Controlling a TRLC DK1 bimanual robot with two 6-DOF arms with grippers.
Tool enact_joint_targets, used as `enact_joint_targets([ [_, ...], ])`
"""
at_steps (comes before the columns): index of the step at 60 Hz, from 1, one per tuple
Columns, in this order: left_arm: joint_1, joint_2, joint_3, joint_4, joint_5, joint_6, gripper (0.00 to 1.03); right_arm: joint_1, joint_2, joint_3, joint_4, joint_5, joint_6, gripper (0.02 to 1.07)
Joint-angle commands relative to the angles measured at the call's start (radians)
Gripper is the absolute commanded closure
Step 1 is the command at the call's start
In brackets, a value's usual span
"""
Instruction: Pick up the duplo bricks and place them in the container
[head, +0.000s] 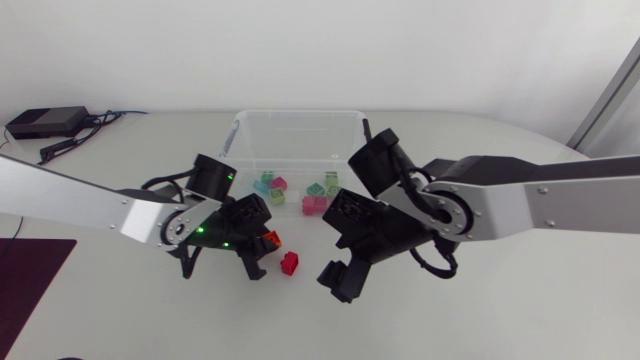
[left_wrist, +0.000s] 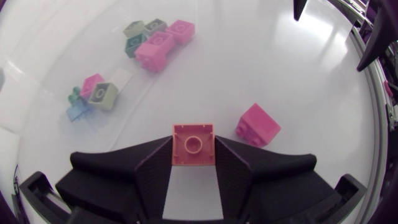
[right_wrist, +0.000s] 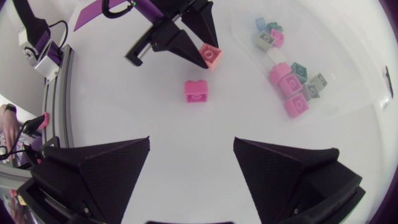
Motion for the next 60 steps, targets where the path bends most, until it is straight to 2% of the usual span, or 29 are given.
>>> enact_joint_targets([
  [1,0.035,-0.111,-0.039,-0.012,0.018,0.012,0.78,0.02,0.039,0.053,-0.008,-0.005,-0.018,0.1],
  [8,0.113,-0.304,-0.063,-0.089,0.034,0.006,0.78,0.058,0.128,0.139,-0.037,0.006,-0.012,0.1],
  [19,0.219,-0.479,-0.085,-0.095,0.055,-0.072,0.78,0.104,0.282,0.283,-0.12,0.059,-0.004,0.1],
  [24,0.25,-0.496,-0.083,-0.087,0.057,-0.097,0.78,0.114,0.328,0.326,-0.152,0.084,-0.003,0.1],
  [27,0.278,-0.499,-0.079,-0.047,0.06,-0.143,0.78,0.115,0.368,0.366,-0.175,0.104,-0.003,0.1],
  [32,0.291,-0.499,-0.069,0.003,0.06,-0.192,0.78,0.114,0.415,0.421,-0.213,0.121,-0.003,0.1],
  [43,0.316,-0.494,-0.013,0.04,0.06,-0.283,0.78,0.114,0.501,0.533,-0.281,0.159,-0.003,0.11],
  [47,0.33,-0.49,0.01,0.052,0.058,-0.307,0.78,0.114,0.535,0.574,-0.315,0.162,-0.001,0.16],
  [52,0.342,-0.483,0.035,0.063,0.057,-0.332,0.77,0.115,0.56,0.599,-0.33,0.17,0.0,0.17],
  [55,0.342,-0.482,0.043,0.068,0.054,-0.345,0.77,0.115,0.573,0.613,-0.344,0.174,0.0,0.23],
  [60,0.347,-0.47,0.063,0.078,0.032,-0.373,0.77,0.121,0.601,0.631,-0.361,0.178,0.0,0.4],
])
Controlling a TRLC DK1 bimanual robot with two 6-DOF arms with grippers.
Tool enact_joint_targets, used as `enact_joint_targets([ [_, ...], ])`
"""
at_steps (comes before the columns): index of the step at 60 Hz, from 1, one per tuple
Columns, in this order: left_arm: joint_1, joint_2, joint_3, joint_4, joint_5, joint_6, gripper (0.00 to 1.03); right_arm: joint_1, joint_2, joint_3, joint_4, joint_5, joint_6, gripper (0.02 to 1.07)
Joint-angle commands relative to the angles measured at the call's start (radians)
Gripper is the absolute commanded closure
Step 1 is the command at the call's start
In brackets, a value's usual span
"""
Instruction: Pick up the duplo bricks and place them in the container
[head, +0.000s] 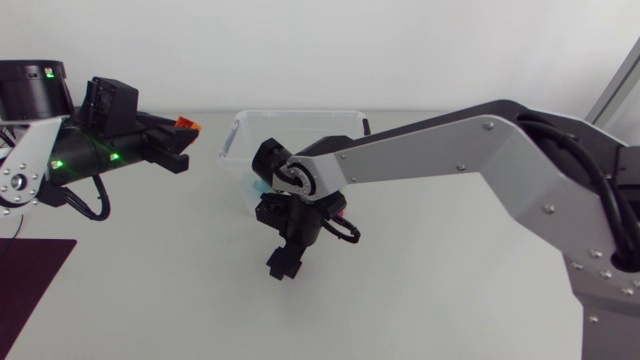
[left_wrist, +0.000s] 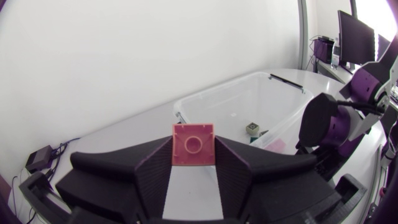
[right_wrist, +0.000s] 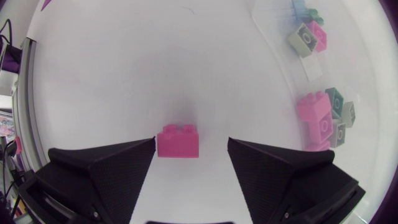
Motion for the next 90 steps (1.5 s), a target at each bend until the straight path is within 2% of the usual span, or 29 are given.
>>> enact_joint_targets([
  [1,0.008,0.019,0.037,0.016,-0.01,-0.041,0.77,0.013,0.041,0.024,-0.025,0.004,0.0,0.4],
  [2,0.008,0.031,0.046,0.025,-0.024,-0.05,0.77,0.013,0.047,0.027,-0.027,0.006,0.0,0.48],
  [4,0.007,0.042,0.055,0.028,-0.027,-0.057,0.77,0.013,0.052,0.029,-0.027,0.006,0.0,0.56],
  [11,-0.012,0.096,0.087,0.08,-0.079,-0.095,0.77,0.013,0.036,0.01,-0.016,0.006,0.0,0.76],
  [25,-0.09,0.248,0.193,0.125,-0.164,-0.15,0.75,0.005,-0.109,-0.076,0.001,0.004,0.001,0.78],
  [32,-0.156,0.35,0.264,0.142,-0.225,-0.153,0.73,-0.001,-0.214,-0.125,-0.001,0.004,0.004,0.78],
  [39,-0.191,0.452,0.342,0.143,-0.246,-0.176,0.55,-0.024,-0.338,-0.163,-0.01,0.004,0.018,0.78],
  [41,-0.206,0.484,0.363,0.142,-0.259,-0.179,0.46,-0.032,-0.367,-0.168,-0.013,0.006,0.021,0.78],
  [43,-0.22,0.518,0.386,0.128,-0.269,-0.179,0.28,-0.042,-0.396,-0.168,-0.015,0.004,0.023,0.78],
  [48,-0.234,0.541,0.406,0.105,-0.286,-0.192,0.05,-0.064,-0.448,-0.155,-0.016,0.006,0.021,0.78],
  [58,-0.231,0.511,0.394,0.059,-0.286,-0.195,0.05,-0.114,-0.51,-0.08,-0.03,0.004,0.023,0.78],
  [67,-0.205,0.361,0.297,0.048,-0.286,-0.201,0.05,-0.168,-0.527,0.019,-0.002,0.004,0.052,0.78],
  [79,-0.168,0.132,0.187,-0.016,-0.292,-0.201,0.05,-0.219,-0.479,0.067,0.142,-0.017,0.096,0.78],
  [90,-0.17,-0.022,0.061,-0.018,-0.363,-0.207,0.05,-0.226,-0.376,0.067,0.266,-0.017,0.107,0.76],
])
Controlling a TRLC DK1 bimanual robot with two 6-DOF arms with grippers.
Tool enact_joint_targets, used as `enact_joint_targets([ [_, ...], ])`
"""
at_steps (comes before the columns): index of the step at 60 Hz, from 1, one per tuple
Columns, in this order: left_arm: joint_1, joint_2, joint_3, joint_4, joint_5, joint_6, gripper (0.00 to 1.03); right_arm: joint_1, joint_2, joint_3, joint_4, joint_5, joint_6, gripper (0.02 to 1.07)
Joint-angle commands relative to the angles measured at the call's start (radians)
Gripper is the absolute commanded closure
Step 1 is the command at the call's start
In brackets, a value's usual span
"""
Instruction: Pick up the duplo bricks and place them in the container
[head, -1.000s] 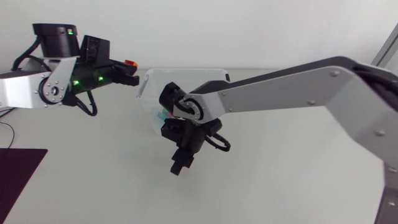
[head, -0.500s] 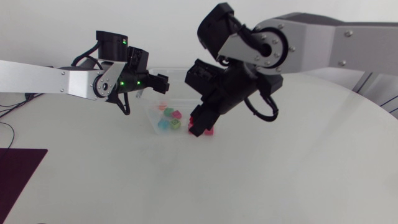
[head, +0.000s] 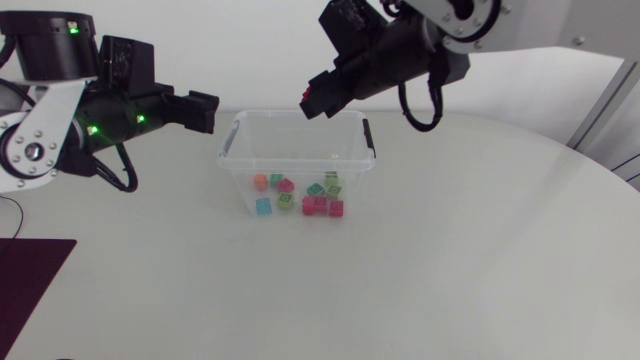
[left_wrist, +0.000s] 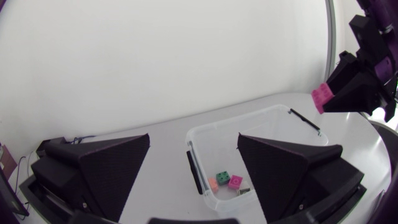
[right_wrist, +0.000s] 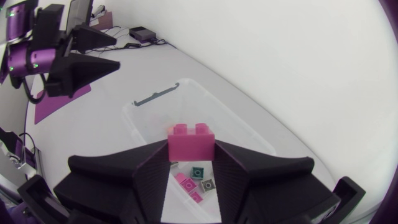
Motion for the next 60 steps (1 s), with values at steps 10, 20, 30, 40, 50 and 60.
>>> enact_joint_targets([
  [10,0.036,-0.173,-0.157,-0.004,-0.03,-0.03,0.05,-0.003,0.161,0.014,0.087,0.022,0.014,0.35],
  [20,0.083,-0.277,-0.221,-0.008,-0.03,-0.03,0.05,-0.003,0.166,0.004,0.12,0.068,0.009,0.09],
  [30,0.13,-0.421,-0.298,-0.01,-0.03,-0.013,0.05,-0.006,0.046,-0.079,0.181,0.183,-0.003,0.07],
  [40,0.173,-0.496,-0.349,-0.01,-0.03,0.011,0.05,-0.037,-0.109,-0.24,0.247,0.278,-0.018,0.07],
  [50,0.204,-0.553,-0.396,-0.007,-0.03,0.027,0.05,-0.092,-0.267,-0.401,0.279,0.327,-0.064,0.07],
  [60,0.228,-0.628,-0.439,-0.005,-0.03,0.043,0.05,-0.147,-0.443,-0.543,0.318,0.334,-0.072,0.07],
])
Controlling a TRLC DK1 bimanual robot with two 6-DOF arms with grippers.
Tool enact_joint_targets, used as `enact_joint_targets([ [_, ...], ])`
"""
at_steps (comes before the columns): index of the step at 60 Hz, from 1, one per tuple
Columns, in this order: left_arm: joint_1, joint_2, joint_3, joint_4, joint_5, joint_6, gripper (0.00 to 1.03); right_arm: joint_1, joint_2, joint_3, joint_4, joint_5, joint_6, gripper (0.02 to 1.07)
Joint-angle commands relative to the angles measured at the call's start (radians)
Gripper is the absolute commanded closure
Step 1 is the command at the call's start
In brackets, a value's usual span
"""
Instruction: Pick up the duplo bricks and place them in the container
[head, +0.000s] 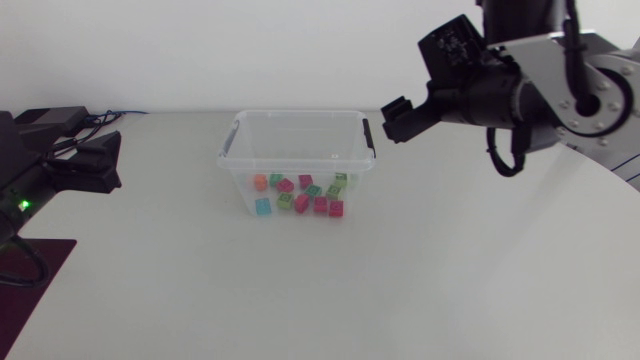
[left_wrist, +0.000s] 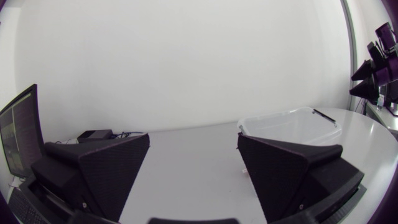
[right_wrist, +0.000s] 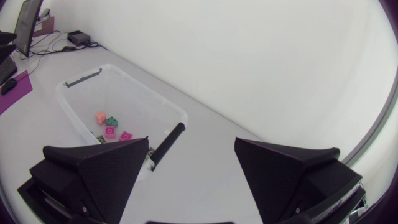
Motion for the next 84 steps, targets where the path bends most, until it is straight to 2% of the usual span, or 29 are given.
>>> enact_joint_targets([
  [1,0.019,-0.042,-0.036,0.005,-0.005,0.023,0.05,-0.023,-0.085,-0.066,0.022,0.014,-0.015,0.07],
  [18,0.073,-0.177,-0.146,0.005,-0.005,0.063,0.05,-0.176,-0.382,-0.316,0.046,0.014,-0.021,0.07],
  [35,0.079,-0.305,-0.259,0.017,-0.005,0.075,0.05,-0.327,-0.66,-0.537,0.052,-0.038,-0.065,0.07],
  [46,0.082,-0.378,-0.312,0.023,-0.005,0.086,0.05,-0.37,-0.81,-0.652,0.054,-0.051,-0.069,0.07],
  [84,0.044,-0.593,-0.453,-0.073,0.048,-0.083,0.06,-0.438,-1.181,-0.983,0.145,-0.178,0.2,0.07],
])
